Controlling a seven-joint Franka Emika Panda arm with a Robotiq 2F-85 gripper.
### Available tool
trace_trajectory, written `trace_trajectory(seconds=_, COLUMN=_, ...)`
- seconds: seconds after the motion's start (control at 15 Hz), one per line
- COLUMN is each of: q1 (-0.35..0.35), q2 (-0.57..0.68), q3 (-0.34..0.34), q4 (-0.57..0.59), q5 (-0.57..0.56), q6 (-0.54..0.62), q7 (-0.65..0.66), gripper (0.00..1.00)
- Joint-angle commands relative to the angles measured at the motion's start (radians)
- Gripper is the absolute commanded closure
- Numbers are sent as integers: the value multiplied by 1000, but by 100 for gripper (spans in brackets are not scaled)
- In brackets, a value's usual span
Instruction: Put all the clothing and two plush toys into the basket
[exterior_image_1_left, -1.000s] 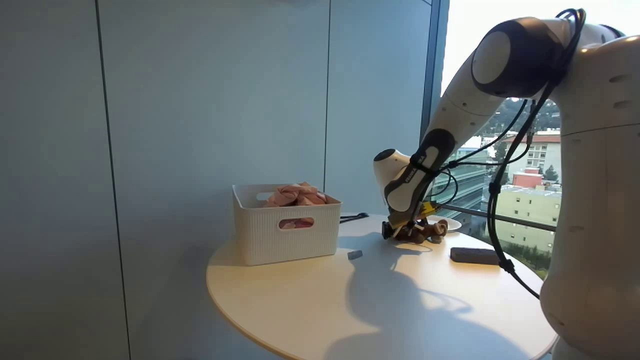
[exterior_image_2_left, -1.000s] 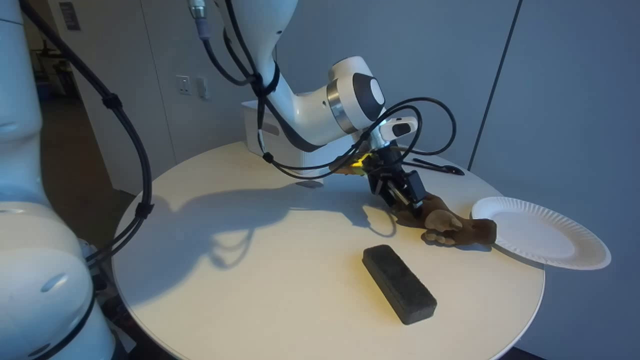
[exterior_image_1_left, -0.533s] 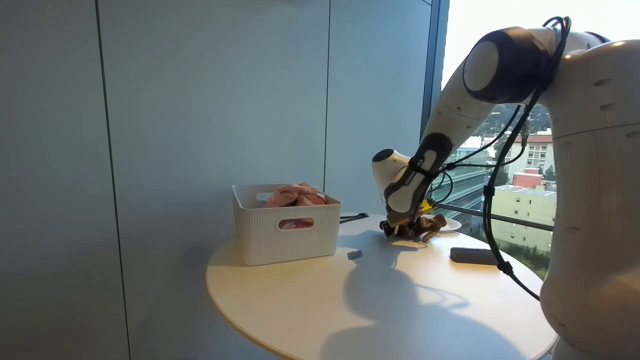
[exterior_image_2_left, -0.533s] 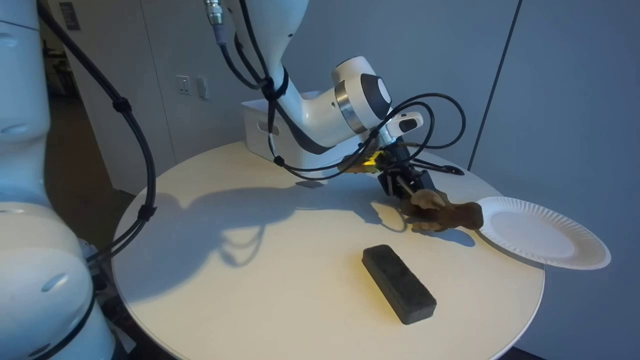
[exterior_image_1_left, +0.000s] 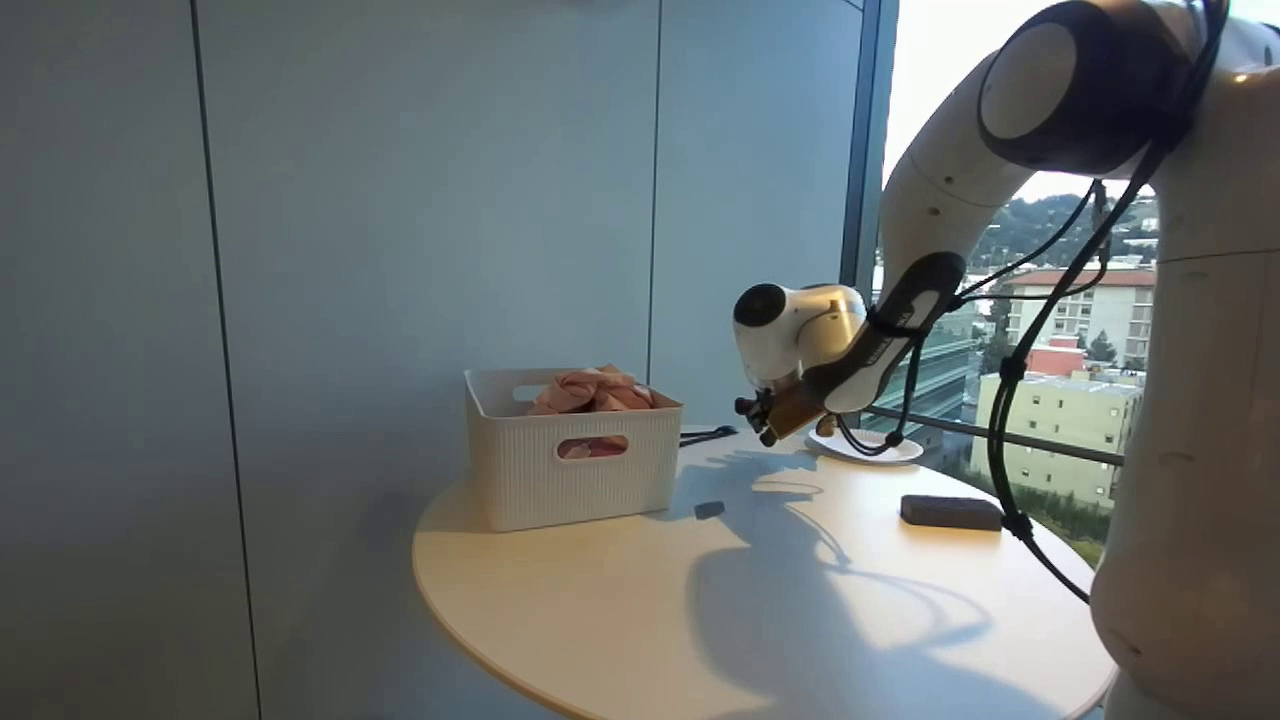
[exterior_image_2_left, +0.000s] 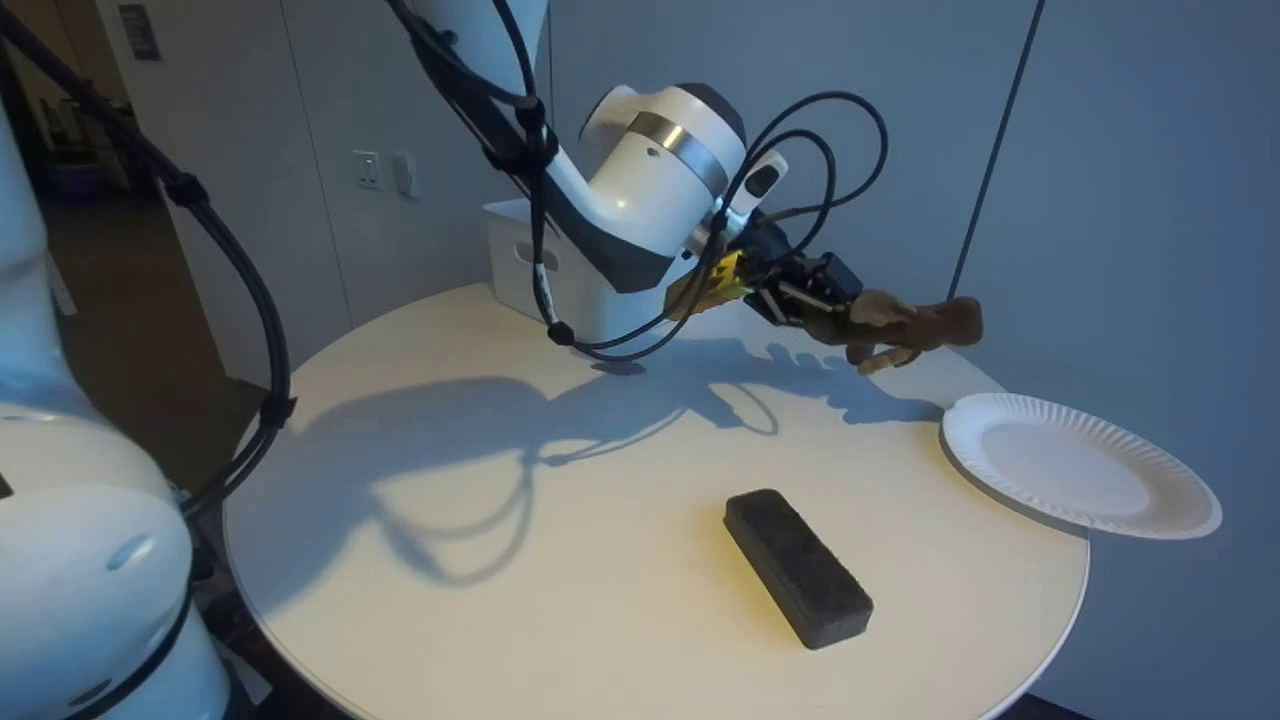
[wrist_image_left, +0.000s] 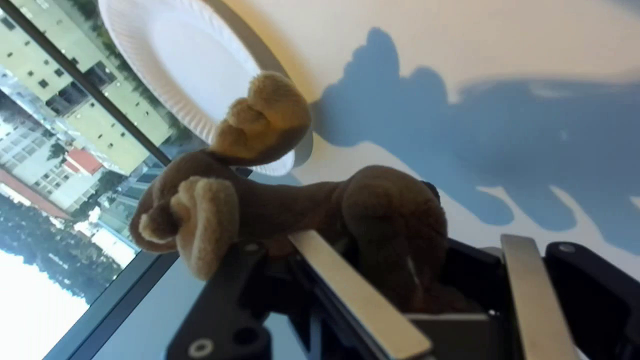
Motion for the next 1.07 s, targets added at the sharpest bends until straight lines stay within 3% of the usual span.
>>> trace_trajectory(seconds=0.0, q1=23, q2=-214, q3=15, q4=-112, q5=-265, q6=-43, q7=178, gripper=89)
trace_trajectory(seconds=0.2, q1=37, q2=-370, q3=63, q4=-185, q5=-419, q6=-101, q7=257, gripper=89)
trace_trajectory(seconds=0.47, q1=114, q2=-485, q3=194, q4=-243, q5=-480, q6=-176, q7=234, gripper=89)
trace_trajectory(seconds=0.8, q1=290, q2=-386, q3=304, q4=-213, q5=-368, q6=-100, q7=152, gripper=89)
trace_trajectory(seconds=1.0, q1=344, q2=-267, q3=344, q4=-155, q5=-371, q6=-56, q7=113, gripper=90)
